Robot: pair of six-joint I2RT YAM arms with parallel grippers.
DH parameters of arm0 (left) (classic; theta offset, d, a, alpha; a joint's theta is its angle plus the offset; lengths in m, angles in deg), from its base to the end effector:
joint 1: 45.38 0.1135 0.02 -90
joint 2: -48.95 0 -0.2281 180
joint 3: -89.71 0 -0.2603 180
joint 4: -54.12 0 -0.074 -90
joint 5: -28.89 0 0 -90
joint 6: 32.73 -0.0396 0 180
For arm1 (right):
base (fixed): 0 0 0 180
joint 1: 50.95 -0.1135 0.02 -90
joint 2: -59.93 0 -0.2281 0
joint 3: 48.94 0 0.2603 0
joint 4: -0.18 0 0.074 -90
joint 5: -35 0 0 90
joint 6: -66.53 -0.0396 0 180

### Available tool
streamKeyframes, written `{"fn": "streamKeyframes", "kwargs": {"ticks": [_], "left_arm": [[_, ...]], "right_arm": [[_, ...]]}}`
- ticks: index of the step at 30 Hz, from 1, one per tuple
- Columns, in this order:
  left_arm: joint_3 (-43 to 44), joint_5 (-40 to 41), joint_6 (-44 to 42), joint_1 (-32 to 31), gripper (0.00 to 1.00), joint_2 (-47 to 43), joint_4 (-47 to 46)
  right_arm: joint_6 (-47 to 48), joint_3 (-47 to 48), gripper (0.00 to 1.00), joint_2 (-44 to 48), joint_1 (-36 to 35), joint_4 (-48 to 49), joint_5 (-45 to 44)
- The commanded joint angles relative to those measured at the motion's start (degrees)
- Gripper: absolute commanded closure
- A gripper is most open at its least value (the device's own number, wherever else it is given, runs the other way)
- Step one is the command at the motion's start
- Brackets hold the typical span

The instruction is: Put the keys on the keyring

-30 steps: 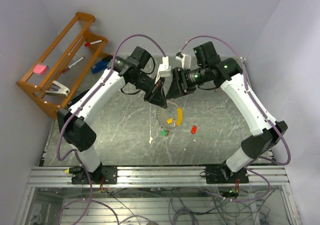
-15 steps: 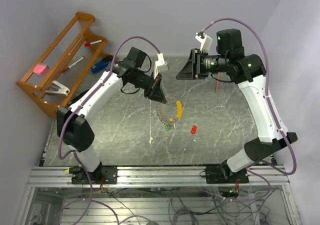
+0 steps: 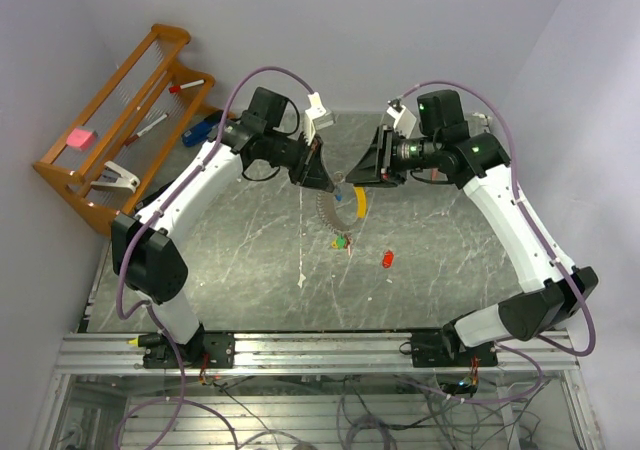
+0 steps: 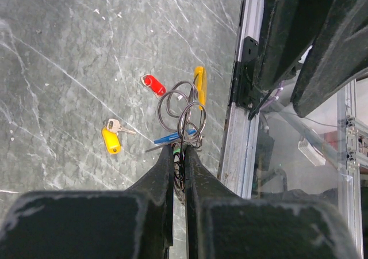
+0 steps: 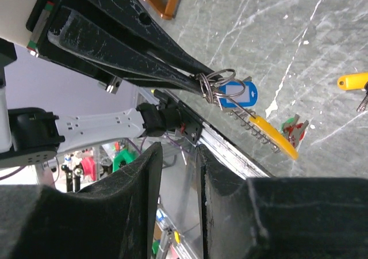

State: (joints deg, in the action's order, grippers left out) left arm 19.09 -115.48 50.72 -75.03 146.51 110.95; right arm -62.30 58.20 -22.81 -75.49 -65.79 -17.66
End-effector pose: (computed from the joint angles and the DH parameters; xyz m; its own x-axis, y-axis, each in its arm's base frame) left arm 0.3086 -0.2127 0.3243 -0.5208 0.3729 -0.7679 0.8525 0.1806 -0.4904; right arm 0.2694 0.1494 0.3773 -0.9361 0.1206 -0.3305 -0.2003 0.5894 0.7826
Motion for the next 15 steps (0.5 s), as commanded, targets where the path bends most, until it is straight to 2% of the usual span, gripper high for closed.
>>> {"fn": "streamKeyframes", "kwargs": {"ticks": [1,15], "left_arm": [[1.91,0.2,2.54,0.05,0.93,-1.75,-3.1],[3.23,-0.47,5.24,0.03,0.93,-1.32,-4.21]], "right_arm": [[-2.09,-0.38,0.71,0.4,-0.64,3.7,-2.64],[-2.15,0.27,0.74,-1.59,-1.74,3.78,-10.12]]}}
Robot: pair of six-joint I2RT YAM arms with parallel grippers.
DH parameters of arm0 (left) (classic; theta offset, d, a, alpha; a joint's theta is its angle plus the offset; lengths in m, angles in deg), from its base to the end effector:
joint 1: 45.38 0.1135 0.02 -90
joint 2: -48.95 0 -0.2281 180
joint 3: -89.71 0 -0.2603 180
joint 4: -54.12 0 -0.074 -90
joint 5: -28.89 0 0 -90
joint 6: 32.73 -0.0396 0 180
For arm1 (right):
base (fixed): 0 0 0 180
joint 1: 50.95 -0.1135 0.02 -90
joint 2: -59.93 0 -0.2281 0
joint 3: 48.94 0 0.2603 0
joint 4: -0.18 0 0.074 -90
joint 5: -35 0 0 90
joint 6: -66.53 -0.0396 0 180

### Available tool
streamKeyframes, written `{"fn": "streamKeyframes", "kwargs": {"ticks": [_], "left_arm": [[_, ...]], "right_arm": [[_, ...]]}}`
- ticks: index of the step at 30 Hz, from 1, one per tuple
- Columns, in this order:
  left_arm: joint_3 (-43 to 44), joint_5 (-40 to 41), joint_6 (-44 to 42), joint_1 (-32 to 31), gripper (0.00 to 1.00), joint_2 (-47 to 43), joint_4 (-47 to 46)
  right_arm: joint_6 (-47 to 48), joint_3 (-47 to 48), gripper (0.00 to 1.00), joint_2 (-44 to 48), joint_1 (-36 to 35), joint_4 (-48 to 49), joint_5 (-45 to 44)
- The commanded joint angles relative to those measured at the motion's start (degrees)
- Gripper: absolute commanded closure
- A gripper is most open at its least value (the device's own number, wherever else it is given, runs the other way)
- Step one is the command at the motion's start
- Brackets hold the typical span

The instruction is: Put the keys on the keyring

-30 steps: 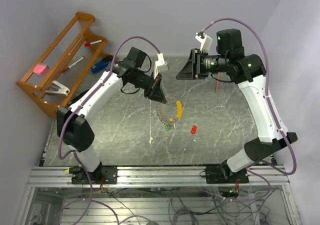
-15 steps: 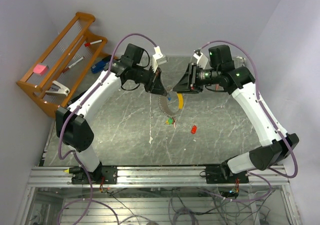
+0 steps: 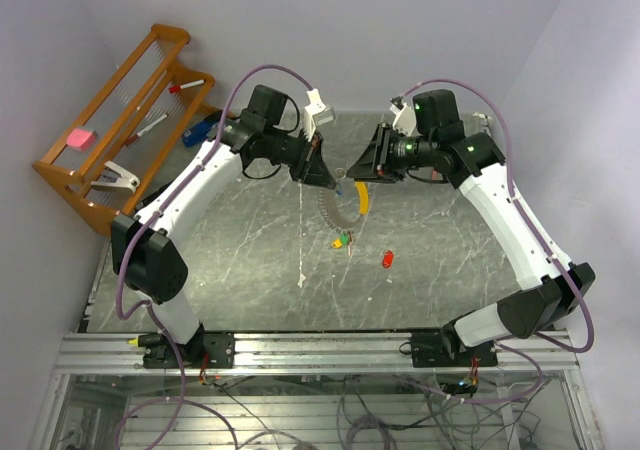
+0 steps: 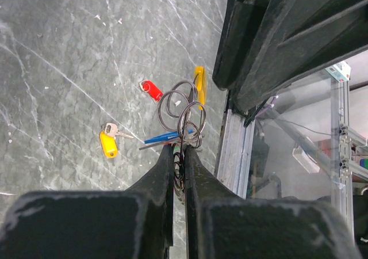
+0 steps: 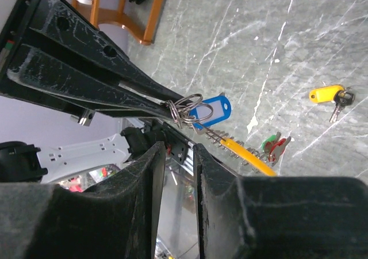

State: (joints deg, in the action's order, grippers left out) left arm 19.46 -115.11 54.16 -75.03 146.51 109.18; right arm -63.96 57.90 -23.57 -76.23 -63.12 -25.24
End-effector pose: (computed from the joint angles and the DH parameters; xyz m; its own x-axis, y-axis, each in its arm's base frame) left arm 0.3107 -0.2137 0.3284 -0.5467 0.3479 -0.7617 0.8370 0.1989 -0.5098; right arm 0.2776 0.1528 0.3737 -0.9058 0.1956 -0.3759 -0.1665 0.6515 0.7401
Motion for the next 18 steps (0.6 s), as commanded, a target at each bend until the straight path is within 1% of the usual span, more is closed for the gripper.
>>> {"fn": "streamKeyframes", "kwargs": {"ticks": [1,14,18], "left_arm": [[2.89,-0.85,2.05,0.03,0.93,-1.27,-2.64],[1.62,-0.94,3.25,0.04,0.93,-1.88,-4.03],[0.96,-0.68,3.33,-0.04,0.93,-1.9,-4.4]], "right_arm": [[-0.67,0.6,0.74,-0.99,-1.26,1.41,-2.83],[-1.39,2.04,0.74,-3.35,-2.39,3.41,-4.14],[-1.97,3.0,0.76,-3.48,-2.4,3.94,-4.36]]}}
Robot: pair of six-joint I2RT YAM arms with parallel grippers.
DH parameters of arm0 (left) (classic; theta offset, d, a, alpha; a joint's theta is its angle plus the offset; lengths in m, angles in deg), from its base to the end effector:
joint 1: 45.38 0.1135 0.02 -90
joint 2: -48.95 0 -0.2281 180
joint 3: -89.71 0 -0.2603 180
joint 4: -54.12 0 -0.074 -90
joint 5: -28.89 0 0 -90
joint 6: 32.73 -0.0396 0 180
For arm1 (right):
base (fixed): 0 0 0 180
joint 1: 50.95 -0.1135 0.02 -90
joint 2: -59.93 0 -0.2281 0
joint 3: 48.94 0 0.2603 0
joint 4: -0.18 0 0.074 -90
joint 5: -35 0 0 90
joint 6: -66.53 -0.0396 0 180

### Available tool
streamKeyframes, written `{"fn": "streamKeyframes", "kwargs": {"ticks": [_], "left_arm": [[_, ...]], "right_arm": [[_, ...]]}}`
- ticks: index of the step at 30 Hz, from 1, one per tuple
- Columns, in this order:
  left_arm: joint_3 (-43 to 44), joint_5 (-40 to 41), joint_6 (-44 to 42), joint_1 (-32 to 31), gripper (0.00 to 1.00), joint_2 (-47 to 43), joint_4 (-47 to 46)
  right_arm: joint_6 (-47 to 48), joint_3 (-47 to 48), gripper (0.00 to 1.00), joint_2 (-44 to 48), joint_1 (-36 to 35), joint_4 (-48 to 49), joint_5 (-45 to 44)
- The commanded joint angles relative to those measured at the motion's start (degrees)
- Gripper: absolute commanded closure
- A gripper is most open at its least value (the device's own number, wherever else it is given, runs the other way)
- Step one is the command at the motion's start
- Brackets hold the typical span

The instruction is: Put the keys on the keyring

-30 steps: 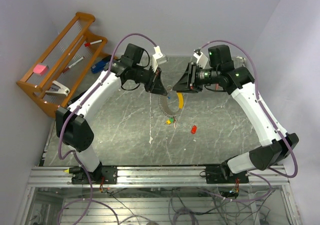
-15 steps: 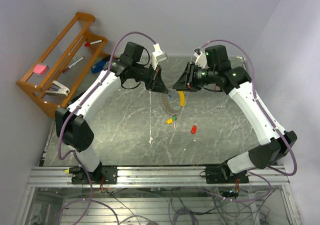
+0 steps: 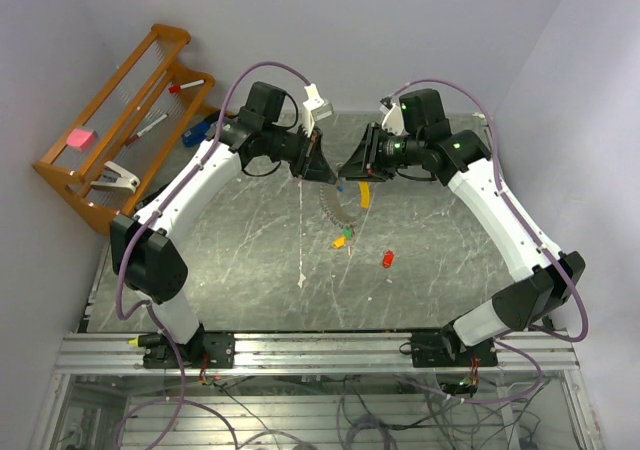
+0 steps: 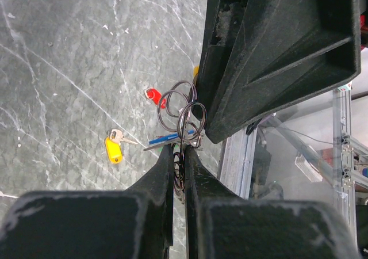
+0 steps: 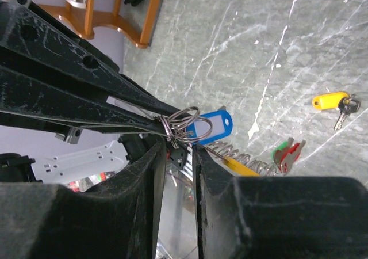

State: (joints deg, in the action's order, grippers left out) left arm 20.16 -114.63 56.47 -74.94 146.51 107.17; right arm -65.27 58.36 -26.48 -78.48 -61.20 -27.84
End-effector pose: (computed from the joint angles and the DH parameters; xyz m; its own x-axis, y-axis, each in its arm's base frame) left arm 0.3134 -0.2143 0.3348 -0.5494 0.3211 -0.7714 0.8356 0.2095 -0.5078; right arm 0.2860 0.1695 0.3630 -0.9085 0.1952 -0.3694 -0.1523 0.6686 0.7279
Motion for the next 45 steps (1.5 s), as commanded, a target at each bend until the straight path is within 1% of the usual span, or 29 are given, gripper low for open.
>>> {"fn": "streamKeyframes", "kwargs": {"ticks": [1,6,12,13,14,16,17,22,24,28,32,34,37,41,45], "left_arm": [[0.0,-1.3,1.33,-0.08,0.93,-1.97,-2.7],[-0.29,-1.35,2.0,-0.3,0.93,-2.02,-3.24],[-0.14,-1.69,2.43,-0.75,0.93,-1.82,-3.53],[0.02,-1.88,2.53,-0.72,0.93,-1.78,-3.53],[0.14,-1.93,2.55,-0.82,0.93,-1.73,-3.52],[0.19,-1.86,2.32,-0.85,0.93,-1.84,-3.35],[0.03,-1.86,2.22,-0.84,0.93,-1.92,-3.42],[-1.65,-2.33,2.19,-0.8,0.93,-2.49,-4.11],[-1.63,-1.94,0.54,-0.84,0.93,-2.65,-2.8],[-1.6,0.27,-4.93,-0.84,0.93,-3.31,1.74],[-3.31,0.33,-9.71,-0.89,0.93,-3.88,4.06],[-4.31,-0.17,-10.75,-1.01,0.93,-4.25,3.94],[-3.7,0.45,-13.88,-1.53,0.93,-4.31,5.93],[-1.82,1.27,-19.51,-2.83,0.93,-3.95,10.64],[-0.52,2.09,-24.99,-4.42,0.93,-3.87,14.37]], "right_arm": [[-0.72,2.75,0.76,-0.52,-0.16,2.0,-2.02],[-1.46,2.44,0.77,-0.65,-0.23,3.02,-1.93],[-1.85,2.31,0.82,-0.84,-0.42,3.64,-3.58],[-2.07,2.23,0.83,-0.67,-0.42,3.8,-3.82],[-2.32,1.94,0.87,-0.5,-0.42,4.44,-3.98],[-2.53,1.88,0.97,-0.06,-0.42,5.15,-4.67],[-2.43,2.12,1.0,-0.06,-0.42,5.0,-5.08],[-0.66,5.08,1.0,-0.92,-0.42,2.93,-5.6],[0.53,6.74,1.0,-1.49,-0.42,1.24,-5.01],[4.5,12.56,1.0,-4.3,-0.42,-7.31,-2.59],[6.47,15.4,1.0,-5.88,-0.42,-13.36,1.17],[7.2,16.42,1.0,-6.55,-0.25,-15.7,2.81],[8.35,18.47,1.0,-7.69,-0.08,-19.82,4.82],[8.21,18.06,1.0,-7.64,0.77,-21.23,9.19],[8.92,14.82,1.0,-7.06,1.05,-22.47,13.92]]}}
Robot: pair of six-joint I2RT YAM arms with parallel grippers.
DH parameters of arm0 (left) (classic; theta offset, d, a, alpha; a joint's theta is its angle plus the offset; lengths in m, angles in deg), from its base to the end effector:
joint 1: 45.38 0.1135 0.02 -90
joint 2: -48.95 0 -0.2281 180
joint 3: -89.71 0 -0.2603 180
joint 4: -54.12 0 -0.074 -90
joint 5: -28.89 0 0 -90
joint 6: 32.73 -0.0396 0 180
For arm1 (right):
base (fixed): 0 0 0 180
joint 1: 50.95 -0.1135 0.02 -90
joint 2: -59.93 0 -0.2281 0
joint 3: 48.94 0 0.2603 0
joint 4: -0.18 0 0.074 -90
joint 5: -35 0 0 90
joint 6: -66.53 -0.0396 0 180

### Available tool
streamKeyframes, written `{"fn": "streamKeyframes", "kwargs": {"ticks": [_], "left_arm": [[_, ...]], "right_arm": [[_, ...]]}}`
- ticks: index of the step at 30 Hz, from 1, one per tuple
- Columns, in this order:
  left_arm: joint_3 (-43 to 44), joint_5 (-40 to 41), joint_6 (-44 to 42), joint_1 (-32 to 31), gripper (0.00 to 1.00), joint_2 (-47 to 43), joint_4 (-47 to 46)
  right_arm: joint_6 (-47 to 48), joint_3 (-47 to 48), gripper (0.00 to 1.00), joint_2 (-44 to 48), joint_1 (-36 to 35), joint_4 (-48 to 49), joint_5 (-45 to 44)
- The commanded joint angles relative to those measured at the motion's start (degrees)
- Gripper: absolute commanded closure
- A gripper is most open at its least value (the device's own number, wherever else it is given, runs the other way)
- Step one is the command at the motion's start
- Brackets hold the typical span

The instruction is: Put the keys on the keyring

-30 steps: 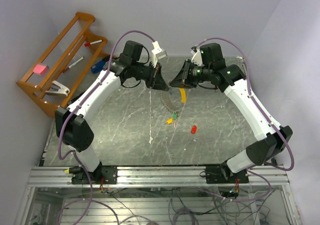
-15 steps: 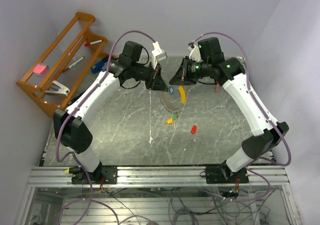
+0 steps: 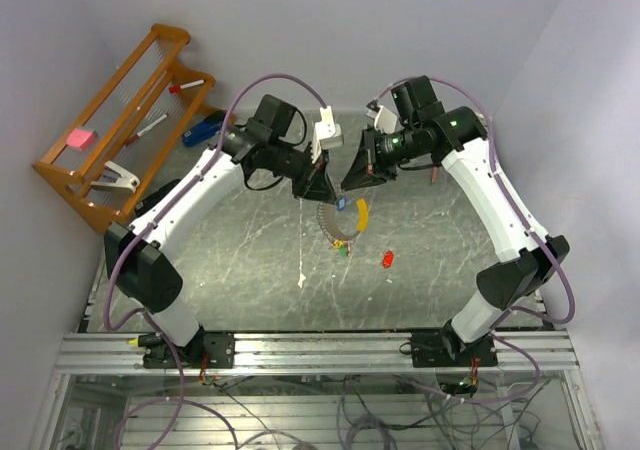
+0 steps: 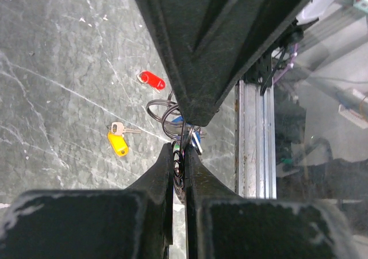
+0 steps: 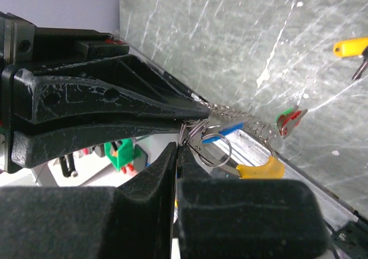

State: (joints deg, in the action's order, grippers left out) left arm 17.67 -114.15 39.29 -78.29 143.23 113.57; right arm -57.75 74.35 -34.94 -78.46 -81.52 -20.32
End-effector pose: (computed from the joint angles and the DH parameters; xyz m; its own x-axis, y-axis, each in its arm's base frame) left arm 0.2835 -0.2212 0.3324 -0.3269 0.4326 -0.8402 0.9415 0.0719 -0.3293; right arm 0.2841 0.1733 0.3792 -0.9713 0.0164 -0.2372 -0.1628 0.6814 0.7136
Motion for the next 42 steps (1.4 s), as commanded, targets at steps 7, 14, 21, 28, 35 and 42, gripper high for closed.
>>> {"fn": "streamKeyframes", "kwargs": {"ticks": [7,14,21,28,35,42], "left_arm": [[3.44,3.6,-13.7,-2.7,0.93,-0.72,11.3],[5.92,4.28,-16.85,-4.48,0.93,0.17,13.83],[5.6,5.5,-16.86,-6.87,0.93,0.13,14.02],[7.55,8.21,-12.36,-8.11,0.93,1.0,13.05],[6.98,7.53,-11.53,-8.12,0.93,3.25,14.77],[7.93,8.65,-11.25,-8.16,0.93,3.31,14.83]], "right_arm": [[1.74,-8.69,1.0,3.99,1.91,-2.99,11.27],[2.9,-11.32,1.0,3.89,1.97,-4.18,13.17],[3.24,-13.22,1.0,3.64,2.28,-1.93,16.17],[3.09,-5.78,1.0,2.09,2.2,-2.34,10.48],[5.9,1.74,1.0,0.98,2.15,-8.63,4.76],[5.69,2.02,1.0,2.14,2.04,-10.55,1.23]]}}
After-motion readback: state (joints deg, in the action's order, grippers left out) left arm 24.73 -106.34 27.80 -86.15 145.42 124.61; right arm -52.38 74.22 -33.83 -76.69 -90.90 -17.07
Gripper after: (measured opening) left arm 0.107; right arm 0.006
